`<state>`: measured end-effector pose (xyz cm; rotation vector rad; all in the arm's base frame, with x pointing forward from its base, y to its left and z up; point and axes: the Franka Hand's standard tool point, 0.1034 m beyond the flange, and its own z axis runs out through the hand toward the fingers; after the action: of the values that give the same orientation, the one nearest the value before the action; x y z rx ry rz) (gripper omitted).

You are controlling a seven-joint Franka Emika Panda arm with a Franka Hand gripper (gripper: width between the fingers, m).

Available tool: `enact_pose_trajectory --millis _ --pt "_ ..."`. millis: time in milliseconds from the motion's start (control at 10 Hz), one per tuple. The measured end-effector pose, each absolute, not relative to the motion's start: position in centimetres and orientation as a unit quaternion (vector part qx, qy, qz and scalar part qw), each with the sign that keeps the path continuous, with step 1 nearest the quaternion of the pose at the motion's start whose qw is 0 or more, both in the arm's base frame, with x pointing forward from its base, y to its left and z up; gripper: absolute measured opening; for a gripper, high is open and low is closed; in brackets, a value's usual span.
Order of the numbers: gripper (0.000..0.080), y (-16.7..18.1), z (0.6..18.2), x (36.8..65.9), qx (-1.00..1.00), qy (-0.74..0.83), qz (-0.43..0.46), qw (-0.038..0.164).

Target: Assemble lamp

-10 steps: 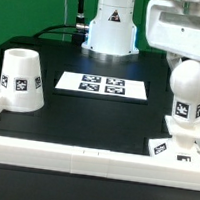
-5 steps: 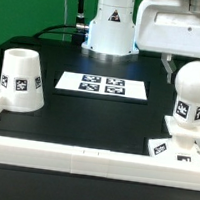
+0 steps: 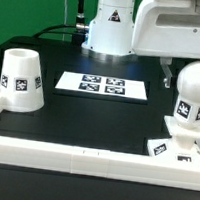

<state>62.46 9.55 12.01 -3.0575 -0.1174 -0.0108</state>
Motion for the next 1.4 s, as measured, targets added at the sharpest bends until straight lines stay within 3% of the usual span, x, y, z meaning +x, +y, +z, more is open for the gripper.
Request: enact_pose_trajectory --millis 900,1400 --pt "0.0698 9.02 12.10 62.80 -0.933 -0.358 -0.016 0.026" --pt "0.0698 8.80 12.07 62.92 -0.829 -0.560 -0.013 -0.005"
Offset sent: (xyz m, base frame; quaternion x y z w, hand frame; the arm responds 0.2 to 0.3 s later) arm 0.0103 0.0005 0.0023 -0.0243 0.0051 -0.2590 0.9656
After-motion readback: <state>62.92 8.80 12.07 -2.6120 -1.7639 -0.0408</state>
